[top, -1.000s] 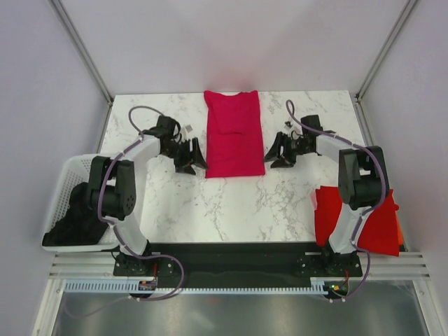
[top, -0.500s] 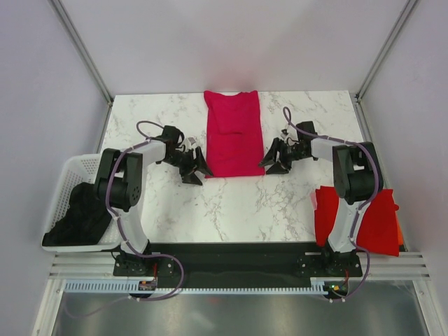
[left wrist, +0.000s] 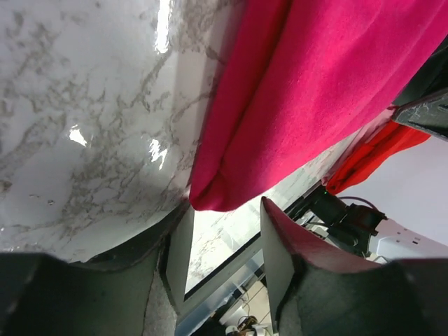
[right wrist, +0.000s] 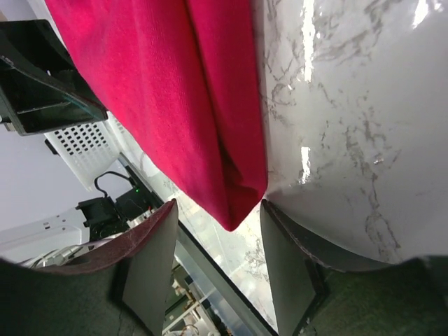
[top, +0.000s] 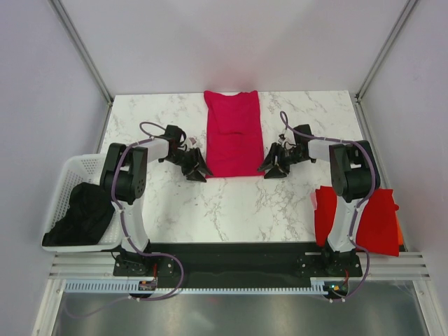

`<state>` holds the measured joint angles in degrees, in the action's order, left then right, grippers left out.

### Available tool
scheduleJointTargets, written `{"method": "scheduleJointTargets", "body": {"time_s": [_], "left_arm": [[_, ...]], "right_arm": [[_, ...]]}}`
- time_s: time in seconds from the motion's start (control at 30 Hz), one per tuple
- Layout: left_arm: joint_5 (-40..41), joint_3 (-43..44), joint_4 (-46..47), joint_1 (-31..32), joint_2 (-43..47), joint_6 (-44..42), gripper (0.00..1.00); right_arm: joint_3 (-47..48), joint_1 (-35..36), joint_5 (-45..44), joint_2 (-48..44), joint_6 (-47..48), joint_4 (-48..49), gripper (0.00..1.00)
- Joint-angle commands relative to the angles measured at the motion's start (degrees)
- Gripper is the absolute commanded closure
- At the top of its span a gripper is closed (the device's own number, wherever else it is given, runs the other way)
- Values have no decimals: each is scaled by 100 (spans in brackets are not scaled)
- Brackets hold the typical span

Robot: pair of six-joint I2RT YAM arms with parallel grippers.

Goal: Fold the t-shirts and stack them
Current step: Fold the tshirt

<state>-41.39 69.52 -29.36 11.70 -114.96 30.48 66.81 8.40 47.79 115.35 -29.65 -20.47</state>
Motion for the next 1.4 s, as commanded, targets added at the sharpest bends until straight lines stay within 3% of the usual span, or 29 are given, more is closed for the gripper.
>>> {"method": "scheduleJointTargets", "body": {"time_s": [0.0, 0.23, 0.27, 0.33, 0.4, 0.47, 0.5, 0.67, 1.0, 1.17, 1.37], "left_arm": [[-71, 185, 177, -1, -150, 230, 51], [-98, 246, 299, -10, -282, 362, 61], [-115, 273, 317, -10, -325, 380, 64], [-124, 317, 361, -1, -343, 397, 80], [-72, 361, 344, -10, -317, 415, 98], [-89, 361, 344, -10, -264, 441, 98], [-106, 326, 344, -10, -151, 424, 98], [-264, 124, 160, -10, 517, 283, 98], [-634, -254, -298, 7, 1871, 134, 98], [-511, -369, -456, 25, 2468, -7, 98], [-344, -123, -509, 16, 2505, -147, 98]], "right_arm": [[174, 12, -173, 181, 21, -1, 41], [324, 47, -349, 391, -23, 17, 44], [324, 73, -358, 409, -32, 34, 50], [359, 82, -350, 427, -50, 34, 58], [351, 100, -323, 410, -59, 60, 76], [316, 109, -323, 287, -85, 61, 96], [246, 109, -288, 225, -76, 69, 99], [-88, 91, 90, -460, -41, 17, 100], [-256, 82, 222, -1997, 731, -1343, 100], [25, 82, 178, -2341, 1022, -1820, 100], [17, 47, 257, -2465, 1005, -1750, 100]]}}
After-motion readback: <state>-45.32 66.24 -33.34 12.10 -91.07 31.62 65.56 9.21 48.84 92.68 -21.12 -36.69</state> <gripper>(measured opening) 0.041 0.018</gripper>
